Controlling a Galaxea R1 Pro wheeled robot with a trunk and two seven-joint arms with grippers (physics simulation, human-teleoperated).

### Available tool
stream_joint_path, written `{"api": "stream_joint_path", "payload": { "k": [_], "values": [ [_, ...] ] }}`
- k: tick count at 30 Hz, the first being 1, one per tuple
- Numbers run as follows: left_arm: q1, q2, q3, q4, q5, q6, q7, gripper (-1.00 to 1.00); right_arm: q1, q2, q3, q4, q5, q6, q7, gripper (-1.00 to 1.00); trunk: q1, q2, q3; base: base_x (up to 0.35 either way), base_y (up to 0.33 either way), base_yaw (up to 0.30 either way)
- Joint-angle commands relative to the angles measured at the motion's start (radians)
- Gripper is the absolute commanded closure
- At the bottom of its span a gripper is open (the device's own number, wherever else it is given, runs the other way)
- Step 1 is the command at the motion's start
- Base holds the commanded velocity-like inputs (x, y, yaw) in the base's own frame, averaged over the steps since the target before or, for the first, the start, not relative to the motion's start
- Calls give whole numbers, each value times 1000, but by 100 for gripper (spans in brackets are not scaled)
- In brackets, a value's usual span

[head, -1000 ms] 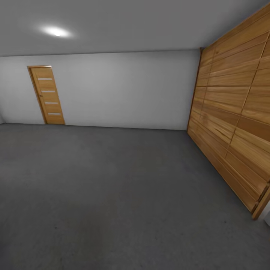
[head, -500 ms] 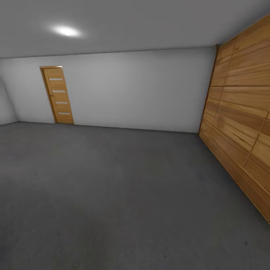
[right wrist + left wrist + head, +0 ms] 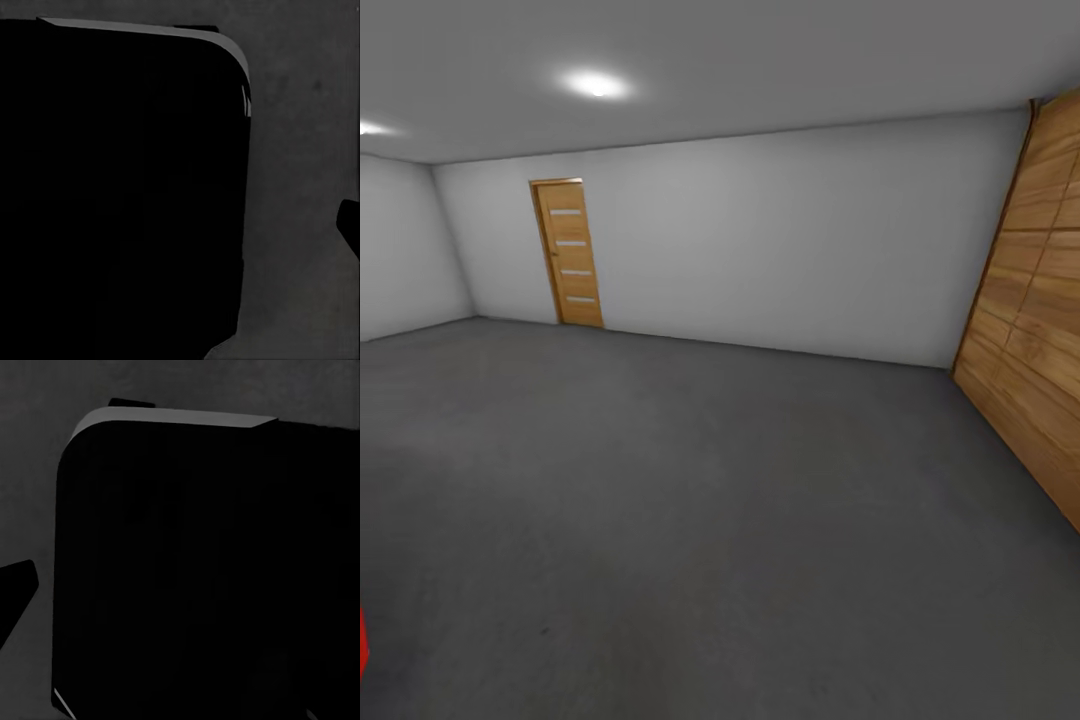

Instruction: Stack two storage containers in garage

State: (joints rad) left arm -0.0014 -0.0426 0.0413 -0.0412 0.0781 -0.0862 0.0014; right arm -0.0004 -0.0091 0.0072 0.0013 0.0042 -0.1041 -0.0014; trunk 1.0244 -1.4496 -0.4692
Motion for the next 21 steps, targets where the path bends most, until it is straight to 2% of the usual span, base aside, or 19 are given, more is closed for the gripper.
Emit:
{"api": "stream_joint_path", "payload": {
  "k": [1, 16, 21],
  "values": [
    [0, 0, 3, 0, 8, -2, 0, -100, 0, 0, 1, 0, 0, -3, 0, -100, 1, 0, -1, 322, 0, 274],
    [0, 0, 3, 0, 8, -1, 0, -100, 0, 0, 0, 0, -1, -3, 0, -100, 1, 0, -1, 321, 0, 273],
    [0, 0, 3, -1, 8, -2, 0, -100, 0, -1, 1, 0, -1, -3, 0, -100, 1, 0, -1, 321, 0, 96]
  ]
}}
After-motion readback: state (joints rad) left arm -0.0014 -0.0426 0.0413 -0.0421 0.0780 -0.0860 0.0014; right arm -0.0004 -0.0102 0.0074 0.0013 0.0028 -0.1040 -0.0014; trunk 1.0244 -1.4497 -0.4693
